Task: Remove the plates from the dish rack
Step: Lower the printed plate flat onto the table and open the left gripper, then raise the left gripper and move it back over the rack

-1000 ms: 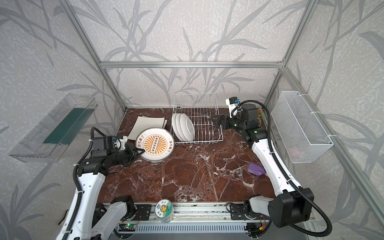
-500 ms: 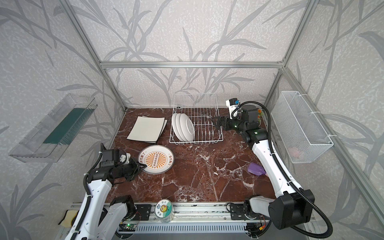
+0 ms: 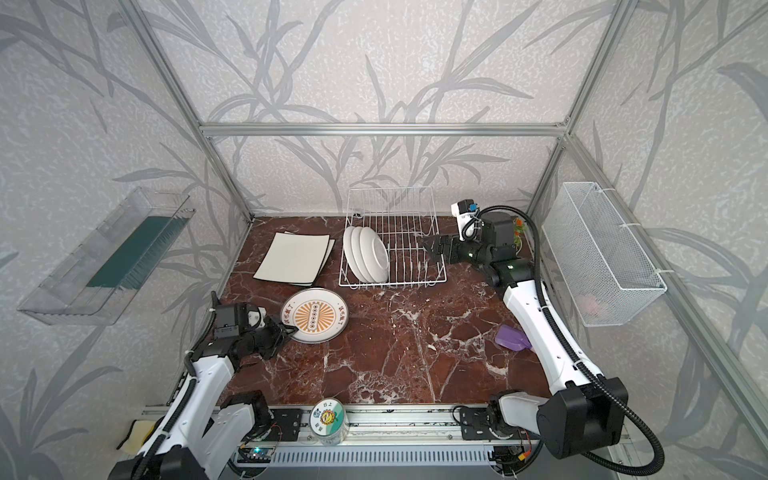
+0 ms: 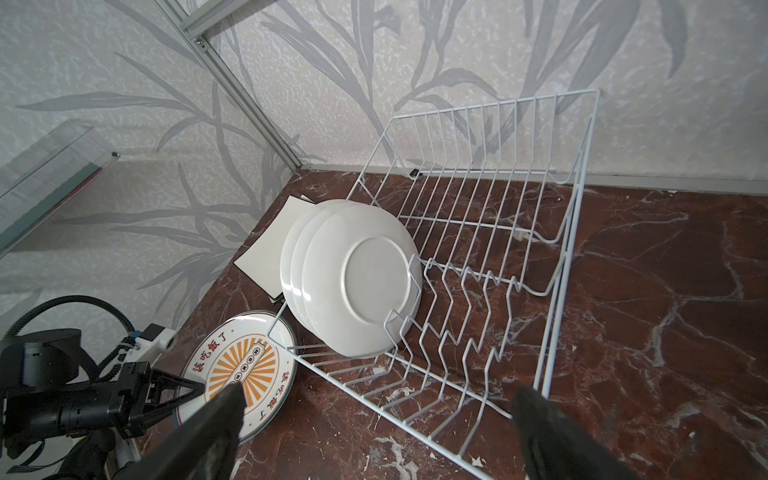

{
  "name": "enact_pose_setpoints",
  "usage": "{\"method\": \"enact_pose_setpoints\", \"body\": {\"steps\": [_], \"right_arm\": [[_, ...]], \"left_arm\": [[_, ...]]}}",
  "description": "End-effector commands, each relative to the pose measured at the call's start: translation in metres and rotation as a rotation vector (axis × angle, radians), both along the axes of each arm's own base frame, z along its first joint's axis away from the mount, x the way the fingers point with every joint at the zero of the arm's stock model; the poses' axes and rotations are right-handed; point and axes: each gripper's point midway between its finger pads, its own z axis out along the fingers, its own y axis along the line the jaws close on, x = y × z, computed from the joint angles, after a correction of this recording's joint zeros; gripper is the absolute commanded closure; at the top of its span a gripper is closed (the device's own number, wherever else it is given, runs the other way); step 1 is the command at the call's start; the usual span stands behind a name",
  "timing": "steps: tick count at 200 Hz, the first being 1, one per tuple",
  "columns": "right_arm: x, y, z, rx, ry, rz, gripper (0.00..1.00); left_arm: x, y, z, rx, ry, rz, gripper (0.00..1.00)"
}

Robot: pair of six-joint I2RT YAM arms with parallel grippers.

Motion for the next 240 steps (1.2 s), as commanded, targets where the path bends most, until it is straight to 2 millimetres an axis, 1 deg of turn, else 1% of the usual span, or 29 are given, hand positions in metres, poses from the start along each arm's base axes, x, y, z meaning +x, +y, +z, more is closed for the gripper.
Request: {"method": "enact_pose_setpoints", "body": {"steps": [1,19,46,54,70,85,100,111,144,165,196,199,207,212,215,217,240], "right_arm": [[0.001,0.001,-0.002,0.008,-0.001,0.011,0.01],[0.002,0.002,-0.002,0.007,-0.002,0.011,0.01],[0.004,0.002,-0.003,0.010,-0.003,0.013,0.01],[0.004,0.003,-0.003,0.011,0.001,0.012,0.01],[0.004,0.002,-0.004,0.009,-0.001,0.013,0.01],[0.004,0.002,-0.003,0.007,-0.002,0.011,0.01],[0.005,0.003,-0.004,0.007,-0.001,0.012,0.01],[0.005,0.003,-0.004,0.009,-0.001,0.012,0.01],[0.007,0.003,-0.005,0.011,0.004,0.012,0.01],[0.008,0.003,-0.005,0.014,0.002,0.011,0.01],[0.009,0.004,-0.004,0.020,0.001,0.013,0.01],[0.009,0.004,-0.004,0.021,0.002,0.013,0.01],[0.008,0.004,-0.003,0.020,0.001,0.014,0.01],[0.008,0.004,-0.004,0.019,0.003,0.013,0.01],[0.008,0.004,-0.004,0.018,0.002,0.013,0.01],[0.008,0.004,-0.004,0.018,0.001,0.013,0.01],[0.008,0.004,-0.006,0.014,0.007,0.010,0.01]], "left_arm": [[0.018,0.002,0.009,-0.015,-0.082,0.012,1.00],[0.021,0.003,0.005,-0.015,-0.079,0.015,0.99],[0.025,0.002,-0.003,-0.015,-0.081,-0.001,0.93],[0.024,0.002,-0.007,-0.017,-0.073,0.002,0.92],[0.021,0.002,-0.015,-0.024,-0.047,0.010,0.92],[0.020,0.002,-0.018,-0.030,-0.036,0.012,0.91],[0.017,0.001,-0.020,-0.033,-0.015,0.016,0.87],[0.014,0.002,-0.022,-0.030,0.001,0.021,0.79],[0.007,0.004,-0.020,-0.017,0.011,0.047,0.47],[0.003,0.006,-0.018,-0.007,0.013,0.058,0.38],[0.000,0.007,-0.020,-0.005,0.041,0.070,0.25],[0.000,0.007,-0.020,-0.005,0.044,0.073,0.21],[-0.002,0.008,-0.021,0.001,0.060,0.078,0.17],[-0.003,0.010,-0.021,0.006,0.071,0.084,0.12],[-0.004,0.010,-0.021,0.011,0.081,0.087,0.04],[-0.004,0.012,-0.021,0.019,0.087,0.090,0.01],[-0.016,0.025,-0.017,0.107,0.150,0.117,0.01]]}}
